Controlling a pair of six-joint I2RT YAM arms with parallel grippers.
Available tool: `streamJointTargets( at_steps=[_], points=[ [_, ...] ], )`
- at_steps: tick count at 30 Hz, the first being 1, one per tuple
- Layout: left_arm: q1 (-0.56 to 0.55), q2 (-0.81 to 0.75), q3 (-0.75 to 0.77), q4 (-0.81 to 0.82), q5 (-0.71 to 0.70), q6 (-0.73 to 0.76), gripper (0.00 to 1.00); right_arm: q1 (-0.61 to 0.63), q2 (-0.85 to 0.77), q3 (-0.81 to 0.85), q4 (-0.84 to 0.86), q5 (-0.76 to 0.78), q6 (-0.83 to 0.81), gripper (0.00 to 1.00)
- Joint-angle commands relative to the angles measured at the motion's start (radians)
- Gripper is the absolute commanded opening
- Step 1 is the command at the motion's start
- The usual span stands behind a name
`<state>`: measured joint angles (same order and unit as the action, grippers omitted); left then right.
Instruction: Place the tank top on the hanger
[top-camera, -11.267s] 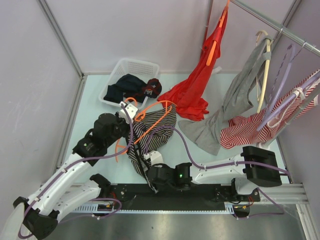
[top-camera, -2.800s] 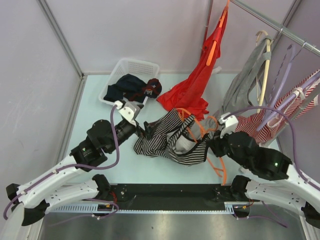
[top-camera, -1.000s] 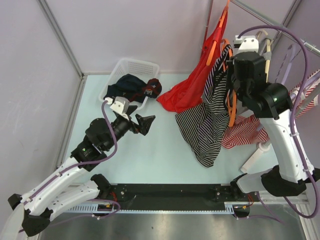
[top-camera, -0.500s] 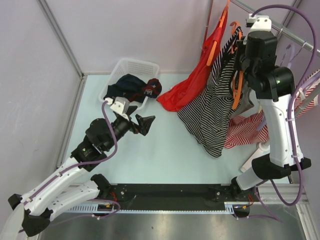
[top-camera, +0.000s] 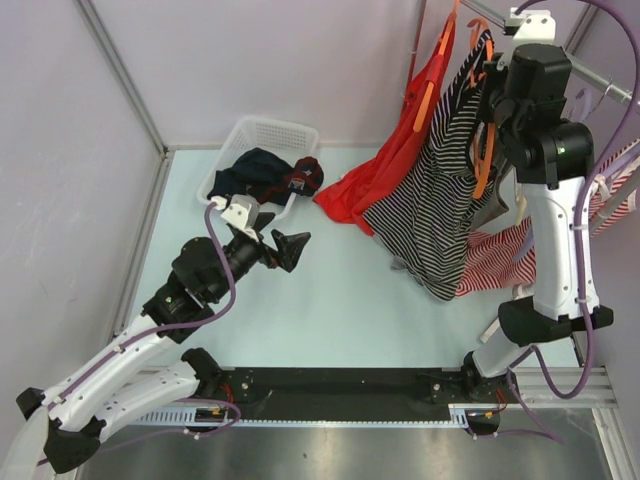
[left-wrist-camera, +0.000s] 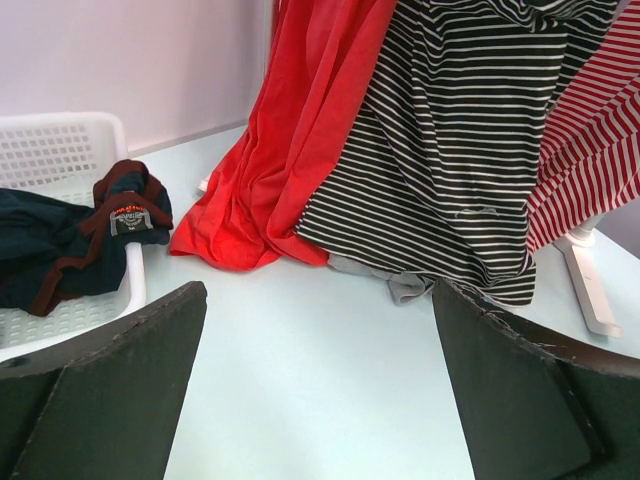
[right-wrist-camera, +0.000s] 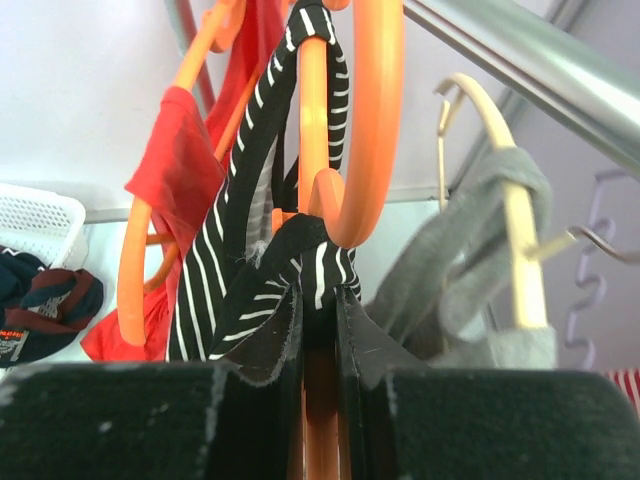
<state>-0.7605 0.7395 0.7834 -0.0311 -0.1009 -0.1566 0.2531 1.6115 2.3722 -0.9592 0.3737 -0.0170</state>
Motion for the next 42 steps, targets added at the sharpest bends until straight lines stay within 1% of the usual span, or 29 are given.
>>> streamJointTargets(
  at_steps=[1,10,14,24,35,42],
  points=[
    [0.009,0.004,-0.003,0.026,0.017,0.0,0.99,-0.011,0.037,0.087,0.109,-0.015,-0.049,0.0],
    [0.009,0.008,-0.003,0.026,0.012,0.005,0.99,-0.034,0.117,0.153,0.129,-0.007,-0.078,0.0],
    [0.009,0.012,-0.004,0.026,0.013,0.005,0.99,-0.038,0.146,0.156,0.136,-0.001,-0.087,0.0],
    [0.009,0.018,-0.003,0.028,0.018,0.003,0.99,-0.04,0.168,0.108,0.132,-0.002,-0.067,0.0],
    [0.009,0.02,-0.006,0.054,0.032,-0.006,0.99,-0.04,0.142,-0.005,0.149,-0.042,-0.04,0.0],
    [0.009,0.015,-0.009,0.057,0.033,-0.008,1.0,-0.038,0.136,-0.016,0.152,-0.062,-0.037,0.0]
  ],
)
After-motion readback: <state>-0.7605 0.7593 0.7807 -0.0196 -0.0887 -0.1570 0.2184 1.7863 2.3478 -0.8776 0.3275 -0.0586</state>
